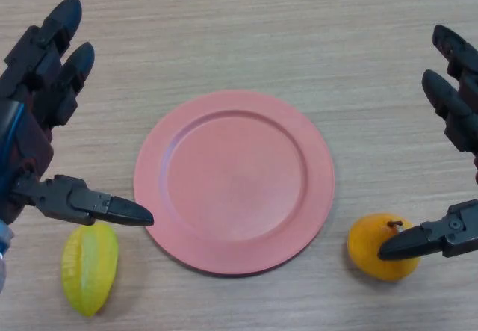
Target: Pick up the yellow pear and place it on the plate
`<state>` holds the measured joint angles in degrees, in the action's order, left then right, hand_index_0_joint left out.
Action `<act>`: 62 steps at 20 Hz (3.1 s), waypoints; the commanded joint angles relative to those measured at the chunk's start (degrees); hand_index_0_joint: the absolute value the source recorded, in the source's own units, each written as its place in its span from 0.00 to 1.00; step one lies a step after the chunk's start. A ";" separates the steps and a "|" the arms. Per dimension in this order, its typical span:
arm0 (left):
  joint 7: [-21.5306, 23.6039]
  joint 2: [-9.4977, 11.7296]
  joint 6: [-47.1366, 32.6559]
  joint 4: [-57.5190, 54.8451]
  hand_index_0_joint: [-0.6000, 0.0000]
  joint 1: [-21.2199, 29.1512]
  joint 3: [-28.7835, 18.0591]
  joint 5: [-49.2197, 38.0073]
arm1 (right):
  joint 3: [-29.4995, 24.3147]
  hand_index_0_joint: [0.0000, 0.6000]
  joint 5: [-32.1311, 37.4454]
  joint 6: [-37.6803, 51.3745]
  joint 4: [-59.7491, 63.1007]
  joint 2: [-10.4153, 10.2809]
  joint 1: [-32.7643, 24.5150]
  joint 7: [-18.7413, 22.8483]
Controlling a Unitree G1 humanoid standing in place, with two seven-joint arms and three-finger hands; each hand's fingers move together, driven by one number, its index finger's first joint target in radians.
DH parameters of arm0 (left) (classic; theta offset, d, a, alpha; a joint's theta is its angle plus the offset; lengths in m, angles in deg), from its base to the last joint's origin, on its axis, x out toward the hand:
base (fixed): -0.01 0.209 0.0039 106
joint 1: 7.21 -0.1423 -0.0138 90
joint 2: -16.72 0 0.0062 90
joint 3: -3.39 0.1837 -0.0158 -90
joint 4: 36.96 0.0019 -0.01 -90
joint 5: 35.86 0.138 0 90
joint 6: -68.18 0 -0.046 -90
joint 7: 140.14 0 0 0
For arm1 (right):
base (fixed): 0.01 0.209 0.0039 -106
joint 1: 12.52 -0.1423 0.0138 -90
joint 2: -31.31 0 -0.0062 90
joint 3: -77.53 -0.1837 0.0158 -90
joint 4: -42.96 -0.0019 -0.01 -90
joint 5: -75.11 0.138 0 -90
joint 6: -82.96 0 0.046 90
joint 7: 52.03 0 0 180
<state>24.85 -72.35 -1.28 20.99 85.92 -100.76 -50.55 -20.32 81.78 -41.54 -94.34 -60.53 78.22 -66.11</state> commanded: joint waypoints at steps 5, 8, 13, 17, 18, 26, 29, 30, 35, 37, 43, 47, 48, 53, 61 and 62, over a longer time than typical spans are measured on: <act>1.22 3.15 -9.68 -1.27 1.00 2.62 -2.73 1.99 | -2.81 0.00 1.37 4.00 -3.16 1.41 -1.73 1.24; 1.76 3.67 -10.90 -0.38 1.00 3.51 -2.78 2.41 | -2.80 0.00 0.63 5.43 -3.18 1.17 -0.84 0.61; 1.29 3.31 -11.58 -0.19 1.00 2.95 -2.52 2.47 | -2.72 0.00 -6.06 11.19 0.41 0.86 0.95 0.37; 0.93 3.56 -10.59 0.36 1.00 2.99 -3.18 0.97 | -2.34 0.00 -8.17 19.93 5.25 -0.40 4.28 -1.05; 0.83 3.66 -10.21 0.07 1.00 2.72 -3.41 0.84 | -2.30 0.00 -8.63 24.05 8.02 -0.72 5.21 -1.01; 2.12 5.21 -11.56 0.12 1.00 3.82 -5.70 -0.65 | -0.64 0.00 -11.61 40.64 23.84 -2.07 8.38 5.63; 2.22 4.71 -10.52 -0.79 1.00 3.29 -5.23 0.14 | 1.26 0.00 -11.76 42.73 27.87 -2.19 8.92 7.92; 2.27 4.73 -10.33 -1.23 1.00 3.33 -5.47 0.27 | 2.03 0.00 -12.12 44.48 30.07 -2.27 9.09 9.05; 1.49 4.79 -10.03 -2.29 1.00 2.64 -6.33 0.62 | 5.97 0.00 -14.21 46.92 34.73 -2.72 10.09 13.25; 1.42 4.52 -10.17 -2.37 1.00 2.41 -6.12 0.84 | 6.55 0.08 -15.20 48.60 37.13 -2.84 10.21 15.92; 1.58 4.31 -10.05 -3.22 1.00 1.87 -6.73 0.60 | 7.96 1.00 -24.23 47.99 43.33 -2.46 10.08 25.51; 2.07 4.38 -9.65 -3.65 1.00 1.68 -7.38 0.92 | 7.00 1.00 -24.06 47.75 41.63 -2.16 9.56 25.60; 2.41 4.11 -9.82 -3.71 1.00 1.48 -7.24 0.91 | 6.85 1.00 -23.27 46.68 39.94 -2.25 9.35 24.66; 2.67 4.25 -7.34 -4.86 1.00 1.29 -8.01 -1.25 | 7.06 1.00 -20.44 34.85 27.30 -2.72 6.22 19.71; 1.80 3.92 -3.33 -7.91 1.00 0.18 -8.76 -4.00 | 18.81 1.00 -14.04 27.21 27.98 -3.27 -9.15 22.90; 1.36 3.87 -3.13 -8.38 1.00 0.00 -9.00 -4.18 | 20.94 1.00 -11.85 29.30 31.80 -3.27 -11.73 24.65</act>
<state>25.63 -70.35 0.13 16.05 84.63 -105.36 -53.42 2.68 69.10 -19.81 -59.36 -64.22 68.67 -44.24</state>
